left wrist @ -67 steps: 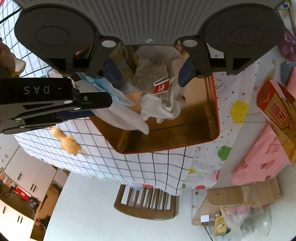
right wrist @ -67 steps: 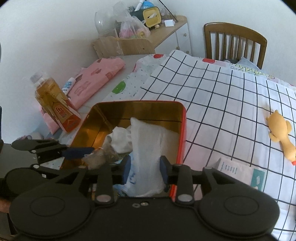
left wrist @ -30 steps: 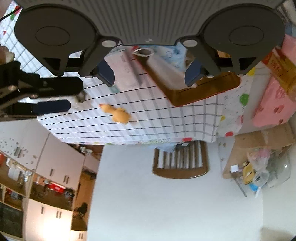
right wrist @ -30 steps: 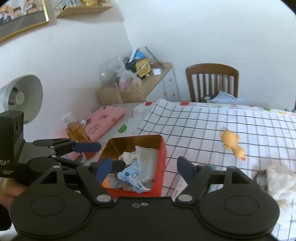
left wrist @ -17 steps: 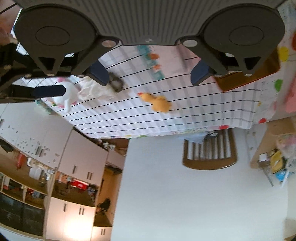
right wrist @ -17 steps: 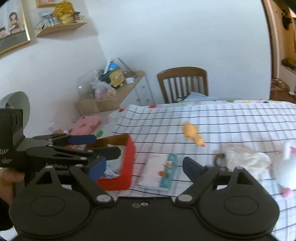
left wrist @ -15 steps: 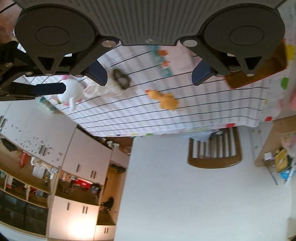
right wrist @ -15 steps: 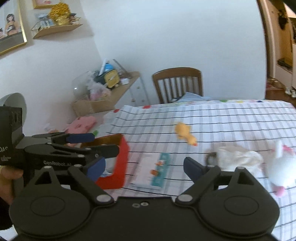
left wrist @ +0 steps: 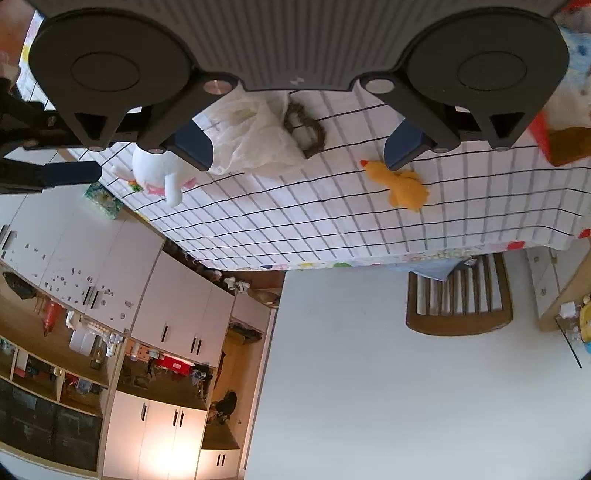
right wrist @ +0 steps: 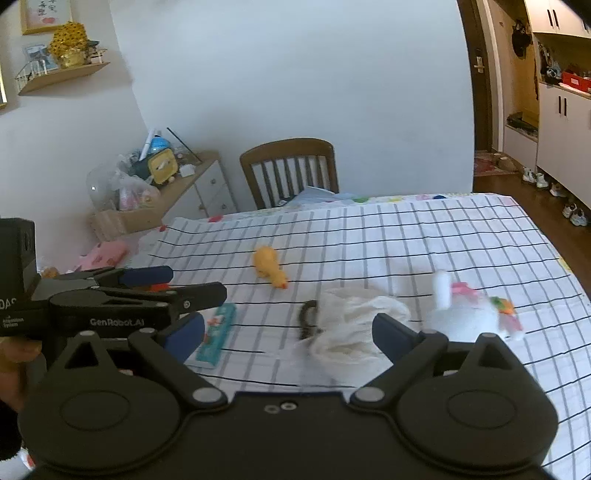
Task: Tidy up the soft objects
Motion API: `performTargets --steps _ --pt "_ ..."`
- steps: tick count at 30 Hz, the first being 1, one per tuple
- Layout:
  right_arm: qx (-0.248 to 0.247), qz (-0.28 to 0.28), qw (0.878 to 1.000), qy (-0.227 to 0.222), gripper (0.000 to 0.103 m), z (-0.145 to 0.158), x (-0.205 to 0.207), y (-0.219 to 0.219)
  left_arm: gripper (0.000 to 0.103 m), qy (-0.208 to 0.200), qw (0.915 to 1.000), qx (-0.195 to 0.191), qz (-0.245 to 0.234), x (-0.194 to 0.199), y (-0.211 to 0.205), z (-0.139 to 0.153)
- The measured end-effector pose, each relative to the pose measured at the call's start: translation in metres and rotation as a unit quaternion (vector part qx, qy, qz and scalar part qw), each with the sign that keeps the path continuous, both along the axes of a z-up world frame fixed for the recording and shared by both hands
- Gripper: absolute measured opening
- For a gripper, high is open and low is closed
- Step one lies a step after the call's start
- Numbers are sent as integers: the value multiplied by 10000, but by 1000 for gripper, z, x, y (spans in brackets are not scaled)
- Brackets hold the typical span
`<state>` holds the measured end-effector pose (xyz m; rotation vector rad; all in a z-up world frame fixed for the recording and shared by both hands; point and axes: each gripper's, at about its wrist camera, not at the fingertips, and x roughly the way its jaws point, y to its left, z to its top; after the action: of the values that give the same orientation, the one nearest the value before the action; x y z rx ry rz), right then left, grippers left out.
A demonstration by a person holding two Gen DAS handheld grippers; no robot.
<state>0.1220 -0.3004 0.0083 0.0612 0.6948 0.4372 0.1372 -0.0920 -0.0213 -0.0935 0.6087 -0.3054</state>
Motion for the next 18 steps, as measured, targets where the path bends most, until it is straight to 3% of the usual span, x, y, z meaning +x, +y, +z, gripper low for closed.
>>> performTargets --steps 4,18 --pt "-36 14 10000 32 98 -6 11 -15 100 92 9999 -89 66 12 -15 -8" --pt "-48 52 9999 149 98 -26 44 -50 100 259 9993 211 185 35 -50 -34"
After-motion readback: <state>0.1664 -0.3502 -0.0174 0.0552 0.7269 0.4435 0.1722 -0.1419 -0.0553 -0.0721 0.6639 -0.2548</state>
